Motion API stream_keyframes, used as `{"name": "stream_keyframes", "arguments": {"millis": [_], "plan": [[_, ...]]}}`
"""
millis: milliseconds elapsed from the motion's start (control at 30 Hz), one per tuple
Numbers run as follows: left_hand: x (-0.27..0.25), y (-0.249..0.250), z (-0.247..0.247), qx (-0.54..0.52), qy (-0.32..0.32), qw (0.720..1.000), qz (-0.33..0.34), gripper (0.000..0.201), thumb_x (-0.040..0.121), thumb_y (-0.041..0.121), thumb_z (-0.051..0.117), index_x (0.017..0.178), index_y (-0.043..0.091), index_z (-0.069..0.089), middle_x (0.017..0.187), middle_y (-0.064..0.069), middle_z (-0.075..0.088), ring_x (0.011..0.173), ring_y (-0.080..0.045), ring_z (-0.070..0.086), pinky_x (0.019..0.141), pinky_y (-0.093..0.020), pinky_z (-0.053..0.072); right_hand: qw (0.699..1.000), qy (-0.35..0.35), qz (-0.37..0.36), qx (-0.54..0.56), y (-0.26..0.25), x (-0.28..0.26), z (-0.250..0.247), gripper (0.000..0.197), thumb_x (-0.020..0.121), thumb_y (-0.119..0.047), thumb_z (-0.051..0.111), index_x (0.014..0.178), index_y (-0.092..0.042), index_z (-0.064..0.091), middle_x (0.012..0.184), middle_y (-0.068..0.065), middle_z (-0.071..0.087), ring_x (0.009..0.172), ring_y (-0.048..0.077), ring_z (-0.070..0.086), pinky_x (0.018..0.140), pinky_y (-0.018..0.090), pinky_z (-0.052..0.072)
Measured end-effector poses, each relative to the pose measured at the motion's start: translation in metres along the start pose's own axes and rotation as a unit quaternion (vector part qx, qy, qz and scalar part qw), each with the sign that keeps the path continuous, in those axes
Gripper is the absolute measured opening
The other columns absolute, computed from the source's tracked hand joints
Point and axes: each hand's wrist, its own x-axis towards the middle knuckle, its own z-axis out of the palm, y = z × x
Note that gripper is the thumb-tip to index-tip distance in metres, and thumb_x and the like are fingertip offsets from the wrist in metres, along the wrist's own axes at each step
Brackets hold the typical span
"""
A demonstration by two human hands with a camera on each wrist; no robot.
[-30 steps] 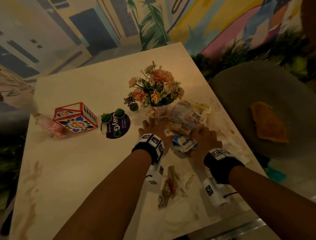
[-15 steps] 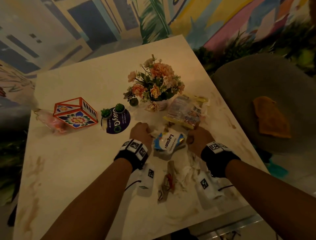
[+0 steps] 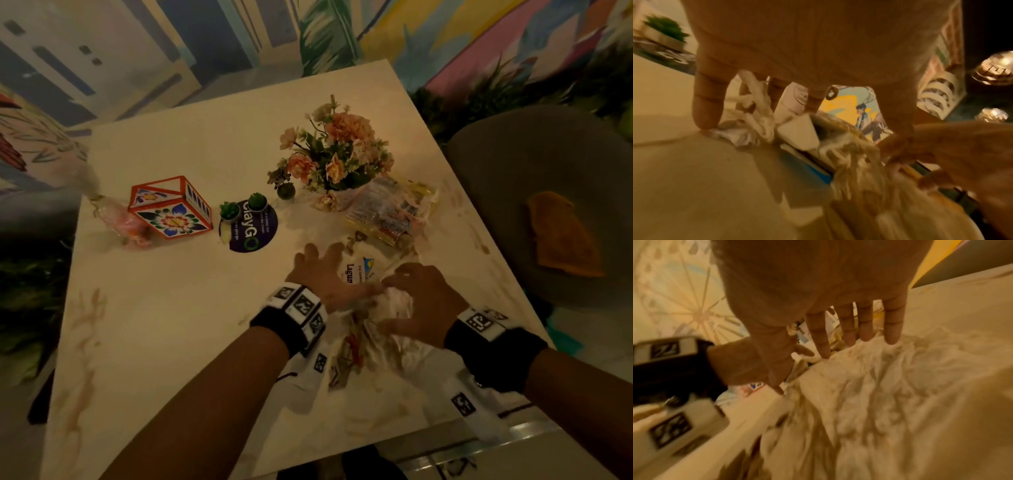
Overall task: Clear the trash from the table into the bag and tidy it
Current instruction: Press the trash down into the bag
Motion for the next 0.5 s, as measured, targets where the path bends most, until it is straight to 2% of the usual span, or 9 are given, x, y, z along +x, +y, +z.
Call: {"name": "stream_keyframes", "arguments": {"millis": [67, 133, 200, 267, 367, 433, 500], "plan": [[0.000, 0.007, 0.009, 0.076, -0.011, 0.997, 0.006, 0.108, 0.054, 0.091, 0.046, 0.142, 0.040, 0.011, 0.144, -0.004, 0.017, 0.129, -0.038, 0.023, 0.102, -0.058, 0.033, 0.998, -0.033, 0.003, -0.049, 0.002, -0.009, 0.012, 0.094, 0.056, -0.077, 0.063, 0.137, -0.047, 0.025, 0.150, -0.003, 0.012, 0.136, 0.026, 0.015, 0.109, 0.045, 0.031], [0.001, 0.008, 0.015, 0.104, -0.007, 0.994, 0.008, 0.093, 0.067, 0.075, 0.052, 0.143, 0.037, 0.013, 0.144, -0.007, 0.015, 0.130, -0.040, 0.020, 0.100, -0.058, 0.035, 0.996, -0.041, -0.002, -0.078, 0.004, -0.010, 0.023, 0.099, 0.054, -0.077, 0.064, 0.137, -0.050, 0.019, 0.151, -0.004, 0.004, 0.136, 0.027, 0.012, 0.106, 0.047, 0.034], [0.002, 0.005, 0.017, 0.094, 0.006, 0.995, 0.011, 0.082, 0.072, 0.053, 0.059, 0.141, 0.033, 0.020, 0.143, -0.010, 0.017, 0.127, -0.041, 0.023, 0.096, -0.057, 0.039, 0.995, -0.037, -0.002, -0.087, 0.004, -0.004, 0.030, 0.086, 0.063, -0.063, 0.068, 0.135, -0.048, 0.023, 0.148, -0.002, 0.005, 0.132, 0.029, 0.017, 0.100, 0.044, 0.039], [0.003, -0.001, 0.016, 0.078, 0.021, 0.997, 0.017, 0.076, 0.072, 0.041, 0.063, 0.137, 0.029, 0.026, 0.139, -0.011, 0.020, 0.122, -0.041, 0.026, 0.093, -0.053, 0.042, 0.997, -0.016, -0.005, -0.080, 0.005, 0.003, 0.033, 0.065, 0.072, -0.047, 0.065, 0.128, -0.044, 0.032, 0.143, -0.001, 0.012, 0.124, 0.030, 0.023, 0.093, 0.042, 0.043], [0.006, -0.009, 0.015, 0.073, 0.043, 0.996, 0.010, 0.073, 0.070, 0.040, 0.066, 0.131, 0.024, 0.030, 0.137, -0.011, 0.024, 0.118, -0.041, 0.032, 0.093, -0.050, 0.043, 0.998, 0.013, -0.004, -0.055, 0.005, 0.011, 0.033, 0.034, 0.082, -0.027, 0.055, 0.114, -0.032, 0.047, 0.134, 0.001, 0.025, 0.114, 0.029, 0.031, 0.085, 0.038, 0.044], [0.006, -0.014, 0.014, 0.066, 0.056, 0.996, 0.002, 0.076, 0.067, 0.040, 0.069, 0.131, 0.024, 0.030, 0.137, -0.011, 0.026, 0.116, -0.040, 0.036, 0.092, -0.049, 0.045, 0.999, 0.022, -0.002, -0.034, 0.003, 0.016, 0.032, 0.023, 0.080, -0.014, 0.054, 0.101, -0.024, 0.052, 0.128, 0.003, 0.032, 0.110, 0.028, 0.036, 0.079, 0.033, 0.041], [0.007, -0.020, 0.011, 0.032, 0.064, 0.997, -0.019, 0.077, 0.063, 0.038, 0.074, 0.127, 0.024, 0.034, 0.128, -0.009, 0.030, 0.108, -0.038, 0.044, 0.086, -0.046, 0.049, 1.000, 0.029, -0.009, -0.007, 0.001, 0.022, 0.029, 0.021, 0.075, -0.002, 0.054, 0.084, -0.020, 0.050, 0.117, 0.006, 0.040, 0.104, 0.029, 0.043, 0.075, 0.032, 0.041]]}}
